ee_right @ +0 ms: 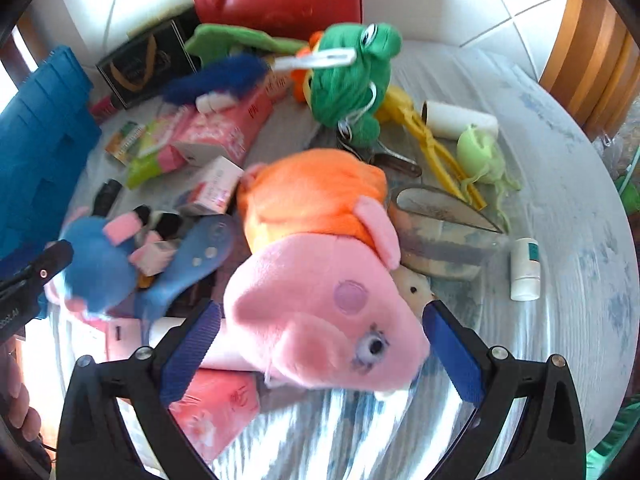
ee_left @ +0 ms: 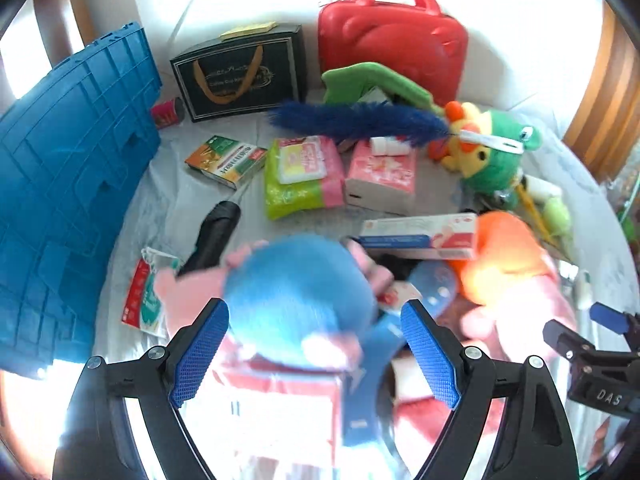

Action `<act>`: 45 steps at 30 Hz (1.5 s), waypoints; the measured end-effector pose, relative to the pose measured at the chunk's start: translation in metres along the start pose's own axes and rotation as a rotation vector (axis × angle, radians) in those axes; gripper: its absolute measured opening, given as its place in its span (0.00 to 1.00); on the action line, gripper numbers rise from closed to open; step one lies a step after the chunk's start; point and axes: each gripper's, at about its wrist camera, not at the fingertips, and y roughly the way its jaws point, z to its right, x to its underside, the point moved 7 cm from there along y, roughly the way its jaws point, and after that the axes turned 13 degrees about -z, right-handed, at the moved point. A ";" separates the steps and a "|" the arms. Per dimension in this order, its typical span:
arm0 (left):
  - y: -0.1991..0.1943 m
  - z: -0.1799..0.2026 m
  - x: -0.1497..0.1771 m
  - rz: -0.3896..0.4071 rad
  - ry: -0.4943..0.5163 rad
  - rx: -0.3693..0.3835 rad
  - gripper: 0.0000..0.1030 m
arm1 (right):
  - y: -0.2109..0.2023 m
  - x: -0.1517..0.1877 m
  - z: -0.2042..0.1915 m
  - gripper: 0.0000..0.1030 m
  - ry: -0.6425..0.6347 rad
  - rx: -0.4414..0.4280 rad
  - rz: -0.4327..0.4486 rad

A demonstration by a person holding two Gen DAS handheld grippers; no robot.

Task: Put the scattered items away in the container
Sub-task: 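Move the left tool back over the bed toward the pink tissue pack, then grasp the pink tissue pack with the left tool while the right tool grasps the white pill bottle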

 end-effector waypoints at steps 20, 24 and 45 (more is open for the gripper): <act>0.023 0.051 0.158 -0.128 -0.023 0.049 0.86 | -0.008 0.156 0.009 0.99 -0.065 -0.036 -0.101; 0.020 0.070 0.170 -0.126 -0.040 0.028 0.86 | 0.000 0.173 0.020 0.99 -0.075 -0.032 -0.116; 0.058 0.148 0.143 -0.124 -0.344 -0.076 0.92 | 0.009 0.101 0.165 0.99 -0.093 0.032 -0.062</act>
